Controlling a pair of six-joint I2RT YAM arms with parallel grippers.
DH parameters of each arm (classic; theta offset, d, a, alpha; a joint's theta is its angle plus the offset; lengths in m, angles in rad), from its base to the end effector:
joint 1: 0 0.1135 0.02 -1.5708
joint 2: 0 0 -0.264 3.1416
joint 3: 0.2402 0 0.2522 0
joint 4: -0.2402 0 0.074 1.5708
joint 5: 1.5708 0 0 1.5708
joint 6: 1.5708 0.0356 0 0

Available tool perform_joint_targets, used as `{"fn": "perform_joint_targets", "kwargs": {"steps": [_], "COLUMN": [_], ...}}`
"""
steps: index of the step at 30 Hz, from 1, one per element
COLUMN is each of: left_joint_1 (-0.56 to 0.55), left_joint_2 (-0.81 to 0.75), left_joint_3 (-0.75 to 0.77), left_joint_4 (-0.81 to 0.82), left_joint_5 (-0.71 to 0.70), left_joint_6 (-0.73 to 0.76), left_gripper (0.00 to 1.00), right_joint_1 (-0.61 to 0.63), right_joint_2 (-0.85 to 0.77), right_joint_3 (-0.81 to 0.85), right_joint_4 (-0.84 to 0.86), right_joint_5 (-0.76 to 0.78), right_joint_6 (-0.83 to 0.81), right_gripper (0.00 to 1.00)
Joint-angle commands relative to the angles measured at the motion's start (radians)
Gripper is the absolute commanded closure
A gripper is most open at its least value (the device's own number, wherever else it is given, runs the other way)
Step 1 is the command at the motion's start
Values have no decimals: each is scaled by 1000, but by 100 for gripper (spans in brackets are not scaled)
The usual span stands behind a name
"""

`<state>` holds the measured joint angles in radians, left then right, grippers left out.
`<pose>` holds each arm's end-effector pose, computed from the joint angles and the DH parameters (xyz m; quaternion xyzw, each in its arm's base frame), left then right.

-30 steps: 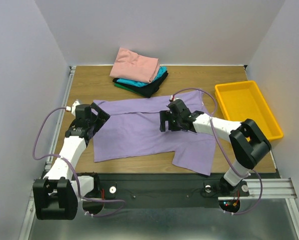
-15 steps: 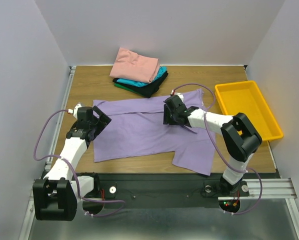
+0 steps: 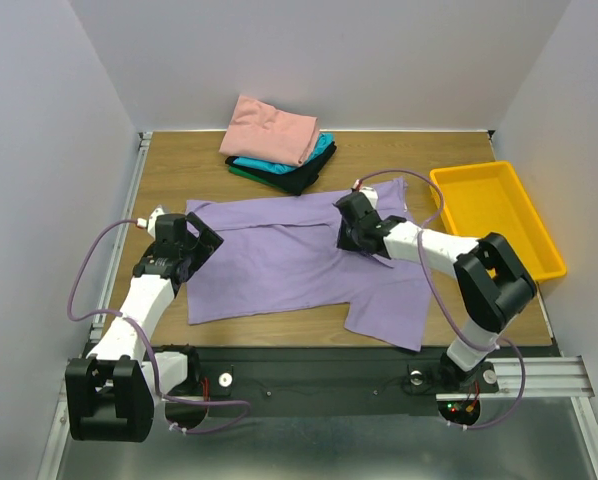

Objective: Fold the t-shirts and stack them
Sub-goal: Fold the tshirt

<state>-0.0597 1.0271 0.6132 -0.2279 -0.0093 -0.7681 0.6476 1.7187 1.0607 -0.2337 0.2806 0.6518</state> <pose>0.2193 -0.0128 0.2302 -0.3120 0.8378 -0.1764 0.4118 0.2910 0.2077 0.1881 0.0485 0.9335 0.0945 0.3424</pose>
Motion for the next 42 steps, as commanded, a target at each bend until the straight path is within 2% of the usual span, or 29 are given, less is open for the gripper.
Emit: {"fn": "perform_joint_targets", "kwargs": {"steps": [1, 7, 14, 18, 19, 23, 25, 30, 33, 36, 42], "left_joint_1": [-6, -8, -8, -8, -8, -9, -9, -11, -11, -11, -12], "left_joint_2": [-21, -16, 4, 5, 4, -2, -4, -15, -16, -27, -41], "left_joint_3": [23, 30, 49, 54, 56, 56, 53, 36, 19, -21, -50], "left_joint_4": [-4, -28, -65, -71, -73, -77, -79, -91, -97, -85, -93], "left_joint_5": [-3, 0, -4, -1, -3, -6, -4, -17, -20, -27, -43], "left_joint_6": [9, 10, 15, 20, 21, 21, 21, 13, 10, -5, -22], "left_gripper": [1, 2, 2, 2, 2, 2, 2, 2, 2, 2, 2], "right_joint_1": [-9, -25, -25, -23, -25, -25, -25, -55, -147, -218, -263], "right_joint_2": [-108, -176, -100, -73, -82, -183, -255, -379, -432, -446, -354], "right_joint_3": [-13, -68, -136, -130, -136, -146, -157, -194, -249, -284, -281], "right_joint_4": [36, 54, 172, 186, 186, 157, 105, -53, -98, -104, -113], "right_joint_5": [16, -87, -343, -377, -374, -359, -322, -89, -87, -83, -98], "right_joint_6": [63, 150, 238, 214, 204, 111, 79, 66, 65, 46, 26], "right_gripper": [100, 100, 97, 69, 55, 32, 30, 26, 27, 38, 47]}}
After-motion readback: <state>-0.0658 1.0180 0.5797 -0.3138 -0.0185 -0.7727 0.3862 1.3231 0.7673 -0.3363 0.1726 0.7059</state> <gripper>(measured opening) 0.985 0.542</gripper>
